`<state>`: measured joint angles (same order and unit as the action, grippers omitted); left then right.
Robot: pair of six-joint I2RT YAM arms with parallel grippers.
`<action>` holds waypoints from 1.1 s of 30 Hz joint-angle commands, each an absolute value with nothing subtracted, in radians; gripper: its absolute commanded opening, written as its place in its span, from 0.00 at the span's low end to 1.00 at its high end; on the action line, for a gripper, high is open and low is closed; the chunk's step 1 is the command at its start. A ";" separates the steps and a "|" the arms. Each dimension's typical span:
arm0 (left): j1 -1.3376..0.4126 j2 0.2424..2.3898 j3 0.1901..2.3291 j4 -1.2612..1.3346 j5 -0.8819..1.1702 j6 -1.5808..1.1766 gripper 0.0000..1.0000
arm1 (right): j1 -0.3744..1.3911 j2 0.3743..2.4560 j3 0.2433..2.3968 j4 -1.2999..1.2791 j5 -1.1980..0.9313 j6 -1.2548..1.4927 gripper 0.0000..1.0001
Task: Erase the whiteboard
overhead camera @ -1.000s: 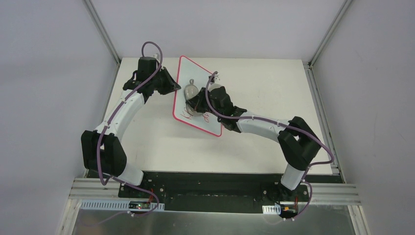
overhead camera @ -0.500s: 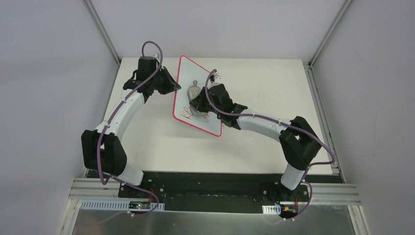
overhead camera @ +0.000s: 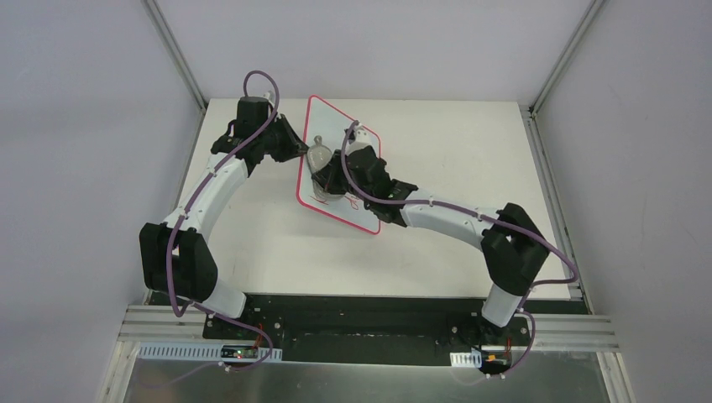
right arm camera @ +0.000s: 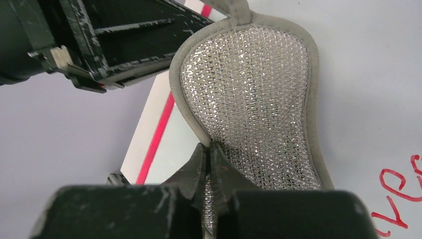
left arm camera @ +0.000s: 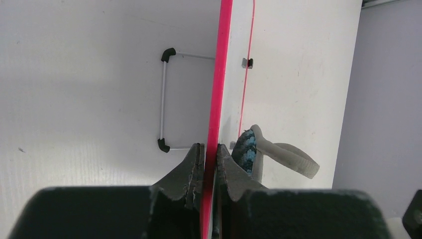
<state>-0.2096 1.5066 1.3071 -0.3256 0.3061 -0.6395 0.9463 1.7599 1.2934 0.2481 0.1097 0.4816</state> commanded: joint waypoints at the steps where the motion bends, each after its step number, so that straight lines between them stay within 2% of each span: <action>1: -0.279 1.562 1.294 -0.354 0.411 -0.686 0.00 | 0.933 1.759 1.107 0.234 -0.026 0.572 0.00; 5: -0.281 1.557 1.292 -0.351 0.414 -0.687 0.00 | 0.880 1.722 0.967 0.299 -0.023 0.613 0.00; 10: -0.281 1.554 1.291 -0.351 0.407 -0.684 0.00 | 0.849 1.708 0.924 0.301 -0.044 0.620 0.00; 13: -0.285 1.548 1.286 -0.347 0.400 -0.681 0.00 | 0.878 1.722 0.983 0.285 -0.055 0.600 0.00; 21: -0.290 1.548 1.285 -0.353 0.384 -0.675 0.00 | 1.023 1.779 1.301 0.172 -0.052 0.525 0.00; 25: -0.291 1.553 1.287 -0.356 0.383 -0.673 0.00 | 1.063 1.784 1.350 0.180 -0.083 0.524 0.00; 30: -0.293 1.549 1.289 -0.357 0.381 -0.672 0.00 | 1.059 1.775 1.263 0.218 -0.054 0.541 0.00; 33: -0.294 1.543 1.287 -0.362 0.372 -0.669 0.00 | 1.030 1.723 1.123 0.301 -0.047 0.576 0.00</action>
<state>-0.2104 1.5059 1.3090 -0.3309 0.2966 -0.6357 1.0084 1.7340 1.2774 0.2867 0.0692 0.5259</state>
